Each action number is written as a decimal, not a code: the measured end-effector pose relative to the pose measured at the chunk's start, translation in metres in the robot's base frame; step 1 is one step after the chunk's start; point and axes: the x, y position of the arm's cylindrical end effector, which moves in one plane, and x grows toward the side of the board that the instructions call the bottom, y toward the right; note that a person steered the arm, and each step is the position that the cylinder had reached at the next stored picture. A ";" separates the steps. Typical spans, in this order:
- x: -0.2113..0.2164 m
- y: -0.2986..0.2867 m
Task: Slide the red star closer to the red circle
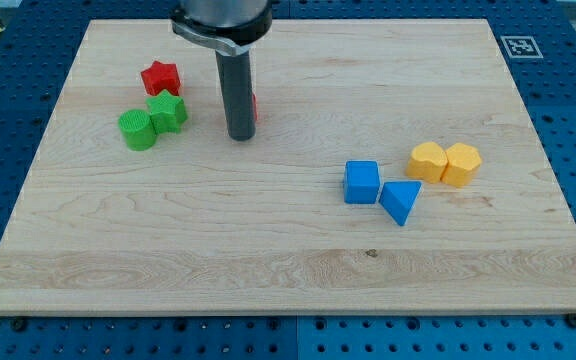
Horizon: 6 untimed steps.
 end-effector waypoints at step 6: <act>0.067 -0.085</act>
